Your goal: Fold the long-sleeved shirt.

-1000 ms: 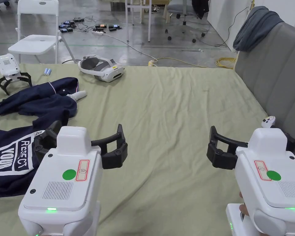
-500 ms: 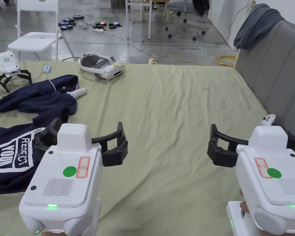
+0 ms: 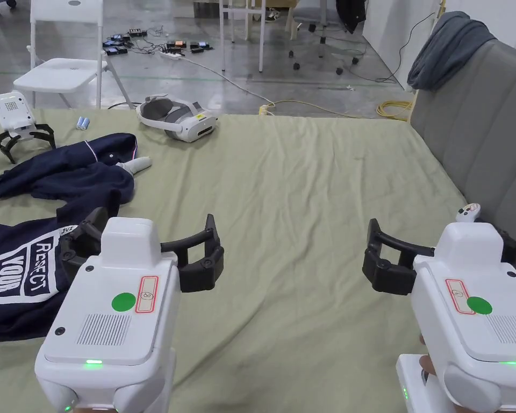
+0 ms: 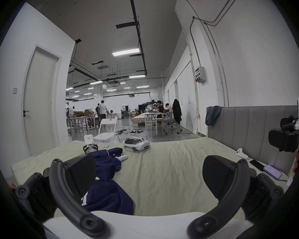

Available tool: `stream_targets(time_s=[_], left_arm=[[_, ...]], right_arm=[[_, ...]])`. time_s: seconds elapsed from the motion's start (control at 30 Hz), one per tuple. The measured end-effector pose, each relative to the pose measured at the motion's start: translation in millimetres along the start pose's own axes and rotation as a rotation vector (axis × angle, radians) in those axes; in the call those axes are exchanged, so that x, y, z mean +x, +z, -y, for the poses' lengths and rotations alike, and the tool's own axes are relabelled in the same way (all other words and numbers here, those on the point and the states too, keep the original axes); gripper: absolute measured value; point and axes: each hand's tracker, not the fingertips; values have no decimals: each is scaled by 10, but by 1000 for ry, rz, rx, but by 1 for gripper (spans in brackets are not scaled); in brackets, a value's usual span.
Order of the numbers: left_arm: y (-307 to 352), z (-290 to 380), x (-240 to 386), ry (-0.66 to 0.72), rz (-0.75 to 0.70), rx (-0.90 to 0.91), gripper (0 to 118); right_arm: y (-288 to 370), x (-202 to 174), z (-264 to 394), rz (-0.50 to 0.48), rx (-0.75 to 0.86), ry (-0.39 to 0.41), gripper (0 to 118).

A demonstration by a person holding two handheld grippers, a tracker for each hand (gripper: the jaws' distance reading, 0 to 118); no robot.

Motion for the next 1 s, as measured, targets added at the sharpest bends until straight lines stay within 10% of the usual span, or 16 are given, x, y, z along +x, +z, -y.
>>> stream_targets(time_s=[1.0], left_arm=[[3, -9, 4, 17, 18, 7, 111]], right_arm=[[57, 2, -43, 22, 11, 6, 118]])
